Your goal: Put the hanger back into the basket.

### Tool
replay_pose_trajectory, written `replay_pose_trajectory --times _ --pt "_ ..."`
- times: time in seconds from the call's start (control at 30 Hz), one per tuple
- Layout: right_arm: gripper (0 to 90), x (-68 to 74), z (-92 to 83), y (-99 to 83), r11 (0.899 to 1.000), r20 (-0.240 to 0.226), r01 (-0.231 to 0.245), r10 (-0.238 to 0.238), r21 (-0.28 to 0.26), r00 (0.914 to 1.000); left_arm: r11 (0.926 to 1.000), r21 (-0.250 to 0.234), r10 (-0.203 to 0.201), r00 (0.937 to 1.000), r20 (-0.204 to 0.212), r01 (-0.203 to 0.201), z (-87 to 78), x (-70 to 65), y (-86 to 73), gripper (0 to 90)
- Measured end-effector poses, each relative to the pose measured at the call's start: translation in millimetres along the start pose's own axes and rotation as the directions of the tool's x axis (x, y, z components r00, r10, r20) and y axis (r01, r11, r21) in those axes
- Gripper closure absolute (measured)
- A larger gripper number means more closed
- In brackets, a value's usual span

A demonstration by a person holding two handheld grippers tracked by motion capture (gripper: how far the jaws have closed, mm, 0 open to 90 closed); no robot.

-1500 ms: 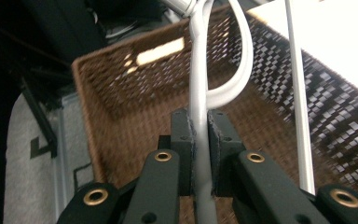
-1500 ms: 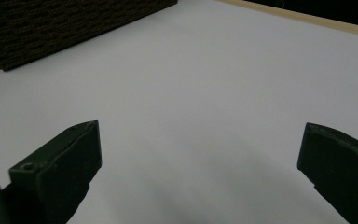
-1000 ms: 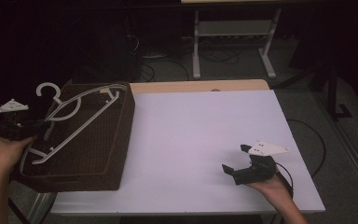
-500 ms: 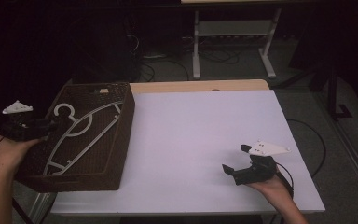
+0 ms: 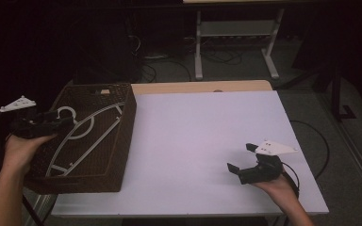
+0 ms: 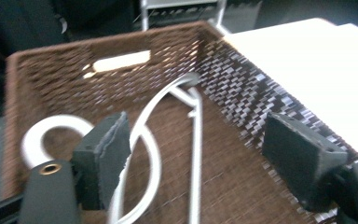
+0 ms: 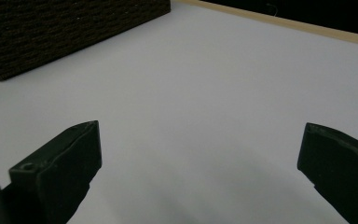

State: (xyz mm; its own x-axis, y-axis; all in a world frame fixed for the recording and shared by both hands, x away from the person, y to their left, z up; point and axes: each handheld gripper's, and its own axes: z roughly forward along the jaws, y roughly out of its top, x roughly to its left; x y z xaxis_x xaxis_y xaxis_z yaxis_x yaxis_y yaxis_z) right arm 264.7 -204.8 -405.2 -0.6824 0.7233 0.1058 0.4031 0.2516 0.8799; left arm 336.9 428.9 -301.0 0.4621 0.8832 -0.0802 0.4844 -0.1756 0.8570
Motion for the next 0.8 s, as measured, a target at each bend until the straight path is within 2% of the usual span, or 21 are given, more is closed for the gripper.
replay_pose_trajectory --times 0.13,0.3,0.4,0.53,0.8 --pt "0.0 0.3 -2.2 3.9 1.0 0.001 0.003 -0.003 -0.013 1.0 0.9994 -0.035 0.008 0.9988 0.049 -0.007 3.6 -15.7 4.7 17.1" --pt "0.0 -0.6 -6.9 9.3 1.0 0.005 0.004 -0.004 -0.03 1.0 0.9963 -0.085 0.022 0.9926 0.119 -0.012 5.4 -36.1 9.0 14.6" --pt "0.0 -2.1 -9.2 12.9 0.999 0.008 -0.003 0.003 -0.046 1.0 0.9934 -0.114 0.024 0.9865 0.162 -0.006 7.5 -47.9 10.2 13.9" --pt "0.0 -3.7 -10.3 19.2 0.998 0.008 -0.006 0.007 -0.056 0.9999 0.9897 -0.142 0.042 0.9798 0.195 -0.014 12.7 -65.4 11.2 13.5" --pt "0.0 -7.0 -14.5 32.5 0.995 0.003 -0.011 0.011 -0.102 0.9999 0.9817 -0.19 0.071 0.9588 0.275 -0.018 22.3 -99.1 11.1 12.3"
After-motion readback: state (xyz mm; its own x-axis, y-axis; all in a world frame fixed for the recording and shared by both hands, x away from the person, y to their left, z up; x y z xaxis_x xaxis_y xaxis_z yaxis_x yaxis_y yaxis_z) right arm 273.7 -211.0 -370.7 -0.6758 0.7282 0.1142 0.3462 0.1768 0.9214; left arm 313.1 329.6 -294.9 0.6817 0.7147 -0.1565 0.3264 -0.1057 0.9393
